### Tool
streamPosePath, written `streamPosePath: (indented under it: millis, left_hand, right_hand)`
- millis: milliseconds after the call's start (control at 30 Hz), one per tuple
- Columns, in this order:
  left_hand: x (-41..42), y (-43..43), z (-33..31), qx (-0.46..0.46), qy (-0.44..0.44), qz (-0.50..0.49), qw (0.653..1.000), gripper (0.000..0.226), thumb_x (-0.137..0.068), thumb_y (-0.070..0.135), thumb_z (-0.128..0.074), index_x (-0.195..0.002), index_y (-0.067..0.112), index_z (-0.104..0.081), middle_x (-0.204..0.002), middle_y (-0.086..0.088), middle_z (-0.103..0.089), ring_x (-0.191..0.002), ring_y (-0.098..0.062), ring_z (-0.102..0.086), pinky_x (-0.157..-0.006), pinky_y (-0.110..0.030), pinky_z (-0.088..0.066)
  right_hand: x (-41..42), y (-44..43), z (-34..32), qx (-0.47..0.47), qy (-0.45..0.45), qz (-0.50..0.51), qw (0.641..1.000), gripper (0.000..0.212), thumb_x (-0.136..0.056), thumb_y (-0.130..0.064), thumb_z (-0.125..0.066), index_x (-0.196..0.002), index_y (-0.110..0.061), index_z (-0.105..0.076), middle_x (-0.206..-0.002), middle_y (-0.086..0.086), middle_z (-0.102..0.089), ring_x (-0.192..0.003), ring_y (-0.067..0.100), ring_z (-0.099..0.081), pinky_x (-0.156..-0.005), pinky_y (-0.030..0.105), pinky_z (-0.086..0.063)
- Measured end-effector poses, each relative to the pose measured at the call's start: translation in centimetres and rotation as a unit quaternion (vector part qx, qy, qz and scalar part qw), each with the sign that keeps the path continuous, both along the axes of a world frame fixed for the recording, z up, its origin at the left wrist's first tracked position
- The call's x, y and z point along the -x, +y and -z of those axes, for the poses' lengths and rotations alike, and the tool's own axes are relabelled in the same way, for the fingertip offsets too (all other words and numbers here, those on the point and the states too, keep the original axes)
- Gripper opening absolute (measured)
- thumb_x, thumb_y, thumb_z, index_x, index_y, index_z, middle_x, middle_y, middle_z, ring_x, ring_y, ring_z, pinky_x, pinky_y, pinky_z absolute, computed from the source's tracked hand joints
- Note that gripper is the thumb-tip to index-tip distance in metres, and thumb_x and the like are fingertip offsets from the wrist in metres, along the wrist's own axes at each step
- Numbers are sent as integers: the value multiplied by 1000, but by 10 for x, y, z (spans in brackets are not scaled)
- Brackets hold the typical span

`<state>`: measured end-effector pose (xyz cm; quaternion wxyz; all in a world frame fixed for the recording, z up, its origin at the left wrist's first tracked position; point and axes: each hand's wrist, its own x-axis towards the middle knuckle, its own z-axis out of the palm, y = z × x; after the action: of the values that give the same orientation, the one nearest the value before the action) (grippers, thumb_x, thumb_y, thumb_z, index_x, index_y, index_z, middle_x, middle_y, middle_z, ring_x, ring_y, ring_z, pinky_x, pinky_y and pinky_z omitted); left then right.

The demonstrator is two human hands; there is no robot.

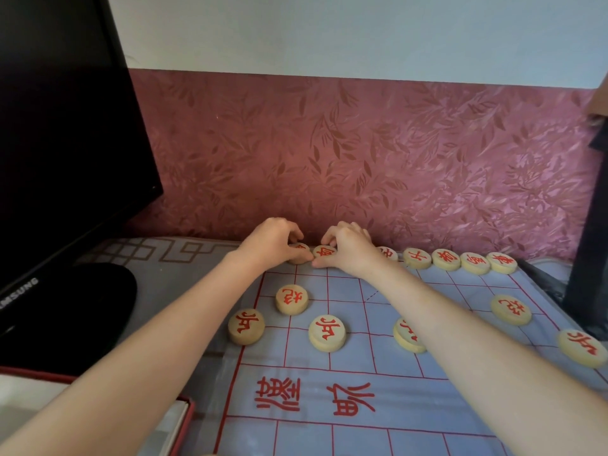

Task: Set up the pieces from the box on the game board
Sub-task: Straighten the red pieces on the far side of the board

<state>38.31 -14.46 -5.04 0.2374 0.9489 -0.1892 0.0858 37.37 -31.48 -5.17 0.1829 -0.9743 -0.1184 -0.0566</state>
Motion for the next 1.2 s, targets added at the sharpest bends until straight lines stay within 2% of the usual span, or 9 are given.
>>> streamPosePath:
  millis: [133, 400, 500, 600, 767, 867, 1000, 1133, 1200]
  left_hand:
    - [-1, -3, 2, -19, -6, 1, 1000, 35, -77, 30, -71, -108, 13, -66, -107, -8, -59, -85, -15, -54, -79, -28, -48]
    - [1, -2, 1, -40, 50, 44, 997, 36, -80, 17, -67, -116, 19, -61, -116, -7, -53, -110, -21, -49, -97, -31, -41]
    - [2, -1, -1, -19, 65, 58, 996, 41, -76, 10, -69, -115, 19, -62, -115, -2, -56, -108, -14, -51, -92, -23, -41]
    - [1, -1, -1, 32, 58, 51, 996, 42, -73, 16, -74, -113, 20, -63, -113, -3, -59, -109, -14, -53, -91, -24, -42]
    - [-2, -2, 4, -24, -31, -34, 999, 52, -68, 36, -77, -114, 16, -62, -111, -7, -60, -106, -22, -52, -91, -32, -43]
    - [-1, -3, 8, -46, -38, -54, 997, 55, -66, 48, -75, -109, 14, -65, -105, -7, -64, -100, -23, -55, -88, -36, -45]
    - [1, -3, 7, -3, 8, -22, 1000, 49, -73, 30, -75, -118, 14, -61, -109, -7, -65, -97, -19, -59, -87, -30, -47]
    - [2, -5, 4, 29, 65, 36, 997, 52, -79, 18, -70, -128, 14, -53, -122, -6, -62, -112, -14, -56, -91, -17, -40]
    - [2, -6, 3, 23, 73, 49, 996, 53, -80, 18, -68, -130, 15, -51, -128, -5, -58, -118, -13, -53, -94, -15, -36]
  right_hand:
    - [2, -1, -1, -4, 13, -16, 1000, 47, -77, -33, -73, -119, -18, -59, -120, 4, -51, -118, 23, -40, -97, 32, -27]
    - [4, -5, 1, -49, 53, -33, 997, 54, -79, -5, -67, -129, -23, -52, -127, -3, -57, -122, 18, -45, -100, 28, -27]
    - [6, -6, -2, -78, 61, -34, 994, 56, -78, -17, -71, -129, -25, -51, -130, -4, -56, -122, 18, -47, -99, 29, -26]
    - [8, -7, -6, -51, 25, -26, 998, 57, -76, -36, -73, -128, -23, -53, -130, -2, -52, -124, 19, -40, -98, 31, -22]
    - [6, -4, -1, 3, 12, 8, 1000, 59, -71, -54, -71, -119, -21, -58, -116, 2, -55, -117, 23, -32, -92, 31, -24]
    - [6, -3, 0, 11, 16, 8, 1000, 53, -74, -48, -71, -117, -20, -59, -115, 2, -55, -116, 24, -33, -91, 31, -24]
    - [7, -3, -1, 0, 60, 2, 998, 49, -83, -32, -66, -129, -25, -53, -125, 5, -48, -120, 26, -31, -96, 31, -26]
    - [8, -4, -2, -37, 107, 18, 993, 55, -87, -15, -61, -137, -33, -44, -133, 7, -35, -121, 30, -31, -104, 33, -29]
    - [9, -4, -2, -41, 110, 12, 993, 58, -86, -16, -63, -138, -34, -43, -135, 7, -35, -124, 32, -30, -105, 34, -28]
